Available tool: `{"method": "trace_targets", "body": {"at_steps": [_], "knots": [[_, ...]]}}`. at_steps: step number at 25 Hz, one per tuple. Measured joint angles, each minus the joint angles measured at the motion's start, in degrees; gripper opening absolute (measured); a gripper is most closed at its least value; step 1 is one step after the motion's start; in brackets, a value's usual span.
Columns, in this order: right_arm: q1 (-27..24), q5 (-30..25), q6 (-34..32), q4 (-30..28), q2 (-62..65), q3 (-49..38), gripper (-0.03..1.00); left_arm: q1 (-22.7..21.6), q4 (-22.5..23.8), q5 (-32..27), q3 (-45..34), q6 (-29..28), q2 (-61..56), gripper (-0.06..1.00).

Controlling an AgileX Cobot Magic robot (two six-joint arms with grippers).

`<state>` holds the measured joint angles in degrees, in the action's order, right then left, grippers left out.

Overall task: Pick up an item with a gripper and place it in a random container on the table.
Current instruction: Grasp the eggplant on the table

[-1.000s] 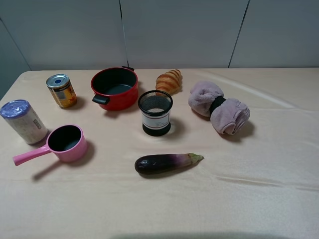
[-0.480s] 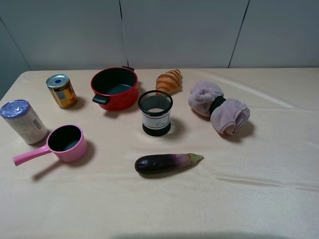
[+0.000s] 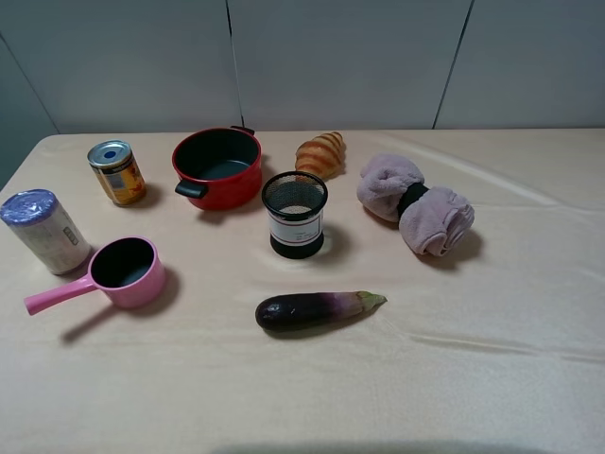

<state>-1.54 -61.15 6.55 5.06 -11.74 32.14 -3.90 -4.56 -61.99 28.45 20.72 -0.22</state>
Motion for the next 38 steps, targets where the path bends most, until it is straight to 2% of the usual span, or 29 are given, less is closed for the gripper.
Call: {"method": "trace_targets", "body": {"at_steps": [9,18,29,31,38], "knots": [[0.0,2.09,2.67,2.75,-10.38,2.55,0.69,0.0,0.0,0.0,0.0,0.0,0.0,0.99],[0.0,5.05,1.21,4.18,-16.61,3.0,0.69,0.0,0.0,0.0,0.0,0.0,0.0,0.99],[0.24,5.25,11.53,7.94,-25.39,3.0,0.69,0.0,0.0,0.0,0.0,0.0,0.0,0.99],[1.92,5.31,13.09,8.01,-27.55,3.0,0.69,0.0,0.0,0.0,0.0,0.0,0.0,0.99],[12.96,7.88,18.01,8.01,-35.03,3.0,0.69,0.0,0.0,0.0,0.0,0.0,0.0,0.99]]}}
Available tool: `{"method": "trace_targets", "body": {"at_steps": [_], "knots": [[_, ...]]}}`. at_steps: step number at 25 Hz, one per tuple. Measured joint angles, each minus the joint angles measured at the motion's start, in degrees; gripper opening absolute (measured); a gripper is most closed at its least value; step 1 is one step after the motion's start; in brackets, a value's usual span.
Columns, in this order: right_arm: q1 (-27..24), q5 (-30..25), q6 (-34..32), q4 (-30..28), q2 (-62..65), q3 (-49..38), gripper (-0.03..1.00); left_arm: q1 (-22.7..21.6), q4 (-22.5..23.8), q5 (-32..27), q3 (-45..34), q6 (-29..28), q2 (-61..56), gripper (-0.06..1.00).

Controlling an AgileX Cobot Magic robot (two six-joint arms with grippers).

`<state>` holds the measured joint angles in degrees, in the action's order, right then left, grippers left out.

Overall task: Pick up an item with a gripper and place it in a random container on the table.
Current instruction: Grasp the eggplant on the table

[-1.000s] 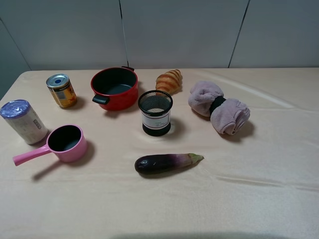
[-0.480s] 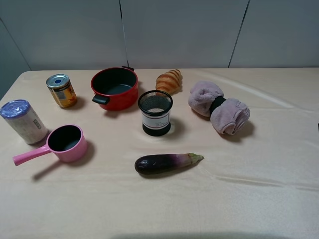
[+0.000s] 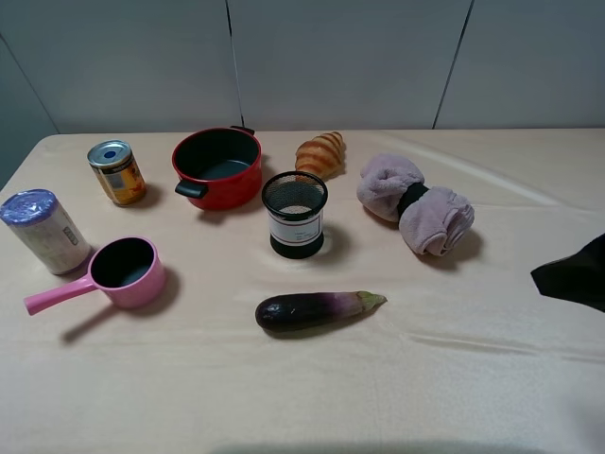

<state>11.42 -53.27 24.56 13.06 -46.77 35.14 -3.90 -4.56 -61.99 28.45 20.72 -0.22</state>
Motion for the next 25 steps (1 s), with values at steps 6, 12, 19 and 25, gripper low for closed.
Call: {"method": "trace_targets", "body": {"at_steps": [6,12,19,25], "knots": [[7.82,4.59,5.31,0.0,-6.9,0.0,0.69,0.0,0.0,0.0,0.0,0.0,0.0,0.99],[13.92,8.11,11.09,0.0,-13.54,1.71,0.69,0.0,0.0,0.0,0.0,0.0,0.0,0.99],[19.63,8.25,12.52,-0.8,-22.88,9.89,0.69,0.0,0.0,0.0,0.0,0.0,0.0,0.99],[23.94,8.25,14.51,-2.0,-29.84,13.67,0.69,0.0,0.0,0.0,0.0,0.0,0.0,0.99]]}}
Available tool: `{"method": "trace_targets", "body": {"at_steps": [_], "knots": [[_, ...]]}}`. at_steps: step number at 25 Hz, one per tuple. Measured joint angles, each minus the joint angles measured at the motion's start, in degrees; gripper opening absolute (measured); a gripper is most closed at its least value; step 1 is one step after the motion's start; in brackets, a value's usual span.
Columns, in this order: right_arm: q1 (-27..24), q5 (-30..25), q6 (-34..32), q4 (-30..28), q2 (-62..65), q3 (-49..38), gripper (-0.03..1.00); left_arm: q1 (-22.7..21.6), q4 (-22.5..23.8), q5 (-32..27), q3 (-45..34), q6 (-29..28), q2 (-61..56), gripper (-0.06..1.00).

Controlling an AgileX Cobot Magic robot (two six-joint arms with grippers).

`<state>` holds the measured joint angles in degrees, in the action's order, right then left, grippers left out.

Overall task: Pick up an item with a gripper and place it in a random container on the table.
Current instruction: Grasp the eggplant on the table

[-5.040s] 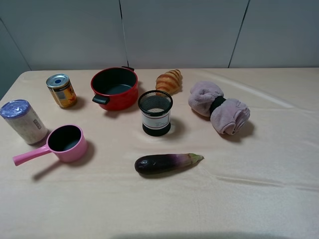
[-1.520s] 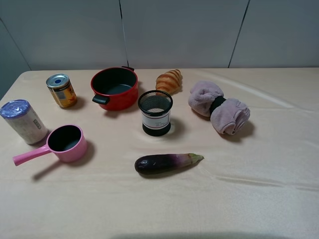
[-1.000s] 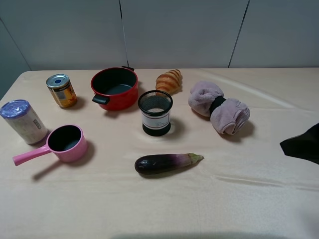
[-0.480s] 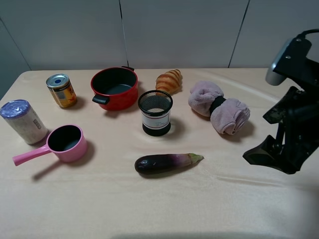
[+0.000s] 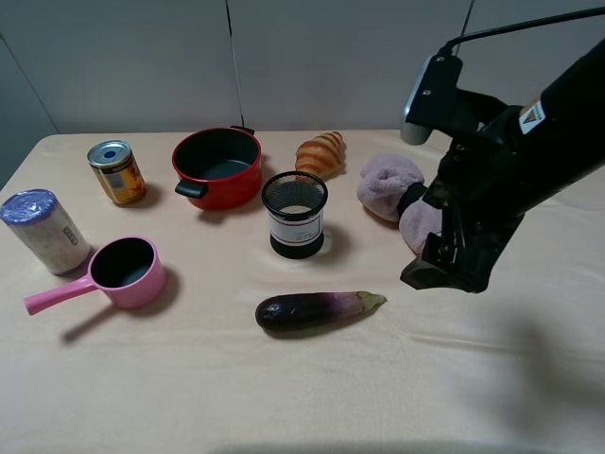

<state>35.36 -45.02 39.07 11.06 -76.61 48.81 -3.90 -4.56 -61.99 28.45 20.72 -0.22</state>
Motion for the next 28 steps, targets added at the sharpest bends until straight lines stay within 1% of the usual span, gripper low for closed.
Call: {"method": "trace_targets", "body": {"at_steps": [3,15,19,28], "knots": [[1.9,0.38,1.03,-0.11,-2.53,0.82,0.69,0.0,0.0,0.0,0.0,0.0,0.0,0.99],[8.19,9.82,1.87,-0.12,-10.89,1.09,0.69,0.0,0.0,0.0,0.0,0.0,0.0,0.99],[9.77,11.12,1.87,-0.16,-13.9,1.09,0.69,0.0,0.0,0.0,0.0,0.0,0.0,0.99],[10.1,13.68,1.87,-0.43,-19.88,1.09,0.69,0.0,0.0,0.0,0.0,0.0,0.0,0.99]]}}
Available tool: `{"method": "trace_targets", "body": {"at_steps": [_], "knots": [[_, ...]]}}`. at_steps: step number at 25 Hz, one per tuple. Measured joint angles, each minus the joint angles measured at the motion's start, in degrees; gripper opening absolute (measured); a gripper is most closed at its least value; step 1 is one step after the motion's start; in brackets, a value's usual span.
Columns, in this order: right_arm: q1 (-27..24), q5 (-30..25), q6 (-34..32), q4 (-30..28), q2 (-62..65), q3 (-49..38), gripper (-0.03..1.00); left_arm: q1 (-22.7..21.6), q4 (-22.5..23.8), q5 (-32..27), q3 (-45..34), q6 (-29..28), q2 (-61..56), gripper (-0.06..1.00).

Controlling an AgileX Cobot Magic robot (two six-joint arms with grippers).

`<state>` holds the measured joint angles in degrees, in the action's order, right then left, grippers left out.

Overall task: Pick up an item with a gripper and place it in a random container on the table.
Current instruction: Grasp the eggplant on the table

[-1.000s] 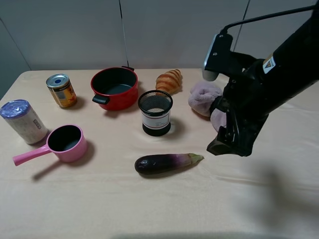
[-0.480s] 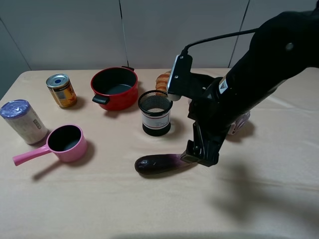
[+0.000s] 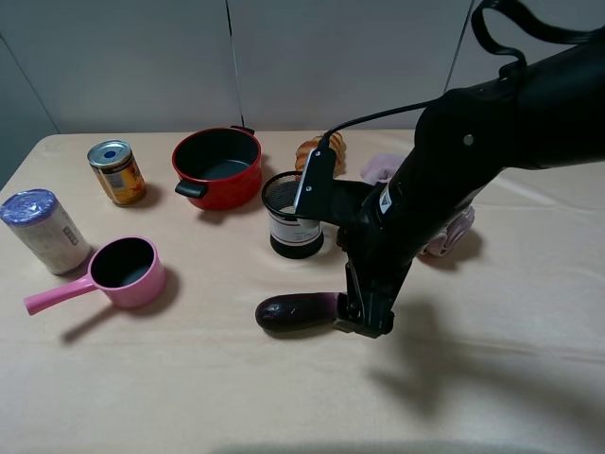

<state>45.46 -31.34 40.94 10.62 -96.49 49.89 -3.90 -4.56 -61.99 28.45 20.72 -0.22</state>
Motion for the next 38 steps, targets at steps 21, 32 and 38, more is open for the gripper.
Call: {"method": "trace_targets", "body": {"at_steps": [21,32,38], "knots": [[0.0,5.66,0.0,-3.25,-9.11,0.04,0.69,0.0,0.0,0.0,0.0,0.0,0.0,0.99],[0.0,8.64,-0.18,-6.91,-12.03,0.06,0.69,0.0,0.0,0.0,0.0,0.0,0.0,0.99],[0.0,9.06,-0.18,-7.0,-12.54,0.1,0.69,0.0,0.0,0.0,0.0,0.0,0.0,0.99]]}}
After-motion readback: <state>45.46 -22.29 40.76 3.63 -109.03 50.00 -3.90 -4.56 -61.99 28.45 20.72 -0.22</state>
